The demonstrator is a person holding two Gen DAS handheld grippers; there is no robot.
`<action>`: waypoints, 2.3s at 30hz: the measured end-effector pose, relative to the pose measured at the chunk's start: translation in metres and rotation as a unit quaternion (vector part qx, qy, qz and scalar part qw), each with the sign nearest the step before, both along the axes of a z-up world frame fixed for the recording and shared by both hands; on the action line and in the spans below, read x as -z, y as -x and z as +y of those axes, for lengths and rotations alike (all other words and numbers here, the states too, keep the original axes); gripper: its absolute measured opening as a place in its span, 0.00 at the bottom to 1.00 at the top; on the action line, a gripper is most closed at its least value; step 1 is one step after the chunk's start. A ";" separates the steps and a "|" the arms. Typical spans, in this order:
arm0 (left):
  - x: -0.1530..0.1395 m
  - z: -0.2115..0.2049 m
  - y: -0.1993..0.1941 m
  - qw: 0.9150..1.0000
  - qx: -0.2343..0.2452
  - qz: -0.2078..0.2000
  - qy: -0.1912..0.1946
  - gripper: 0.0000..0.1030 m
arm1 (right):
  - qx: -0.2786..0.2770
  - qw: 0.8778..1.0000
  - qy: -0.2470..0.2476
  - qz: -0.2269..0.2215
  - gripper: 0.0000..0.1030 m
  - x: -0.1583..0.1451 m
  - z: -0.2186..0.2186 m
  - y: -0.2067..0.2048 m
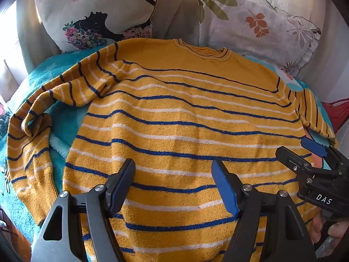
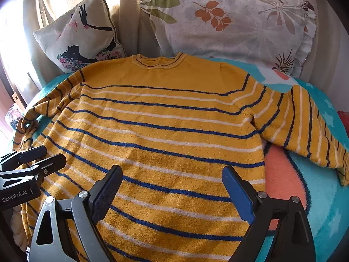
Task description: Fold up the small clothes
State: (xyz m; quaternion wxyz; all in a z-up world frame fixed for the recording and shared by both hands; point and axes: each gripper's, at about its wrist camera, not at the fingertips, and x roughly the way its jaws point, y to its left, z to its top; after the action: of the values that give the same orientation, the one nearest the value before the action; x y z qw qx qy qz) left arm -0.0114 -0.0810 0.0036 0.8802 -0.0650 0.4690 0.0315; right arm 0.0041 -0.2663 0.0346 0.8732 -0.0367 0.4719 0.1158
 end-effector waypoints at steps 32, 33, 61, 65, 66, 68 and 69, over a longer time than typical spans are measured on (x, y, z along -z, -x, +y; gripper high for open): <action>-0.001 -0.005 -0.001 1.000 -0.005 0.007 0.018 0.69 | 0.384 0.882 -0.273 -0.003 0.92 -0.001 -0.327 0.021; -0.002 -0.005 -0.001 1.000 -0.007 0.007 0.018 0.69 | 0.394 0.877 -0.276 -0.001 0.93 0.000 -0.332 0.018; -0.026 0.104 0.030 0.989 -0.131 -0.045 0.054 0.69 | 0.338 0.928 -0.114 -0.103 0.07 -0.090 -0.326 -0.047; -0.027 0.119 0.041 0.987 -0.139 -0.053 0.062 0.69 | 0.209 0.963 -0.147 -0.084 0.07 -0.094 -0.219 -0.080; -0.028 0.123 0.044 0.986 -0.143 -0.055 0.064 0.69 | 0.181 0.968 -0.155 -0.077 0.07 -0.092 -0.196 -0.086; -0.027 0.132 0.052 0.984 -0.152 -0.057 0.068 0.69 | 0.122 0.976 -0.170 -0.058 0.07 -0.087 -0.141 -0.101; -0.027 0.138 0.055 0.983 -0.158 -0.058 0.070 0.69 | 0.096 0.979 -0.170 -0.049 0.07 -0.084 -0.114 -0.106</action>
State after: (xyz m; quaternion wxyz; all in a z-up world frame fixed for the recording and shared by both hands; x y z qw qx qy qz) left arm -0.0669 0.0568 0.0310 0.8831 -0.2013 0.4022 0.1333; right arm 0.1104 -0.3805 0.1182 0.8958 0.1524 0.4034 0.1080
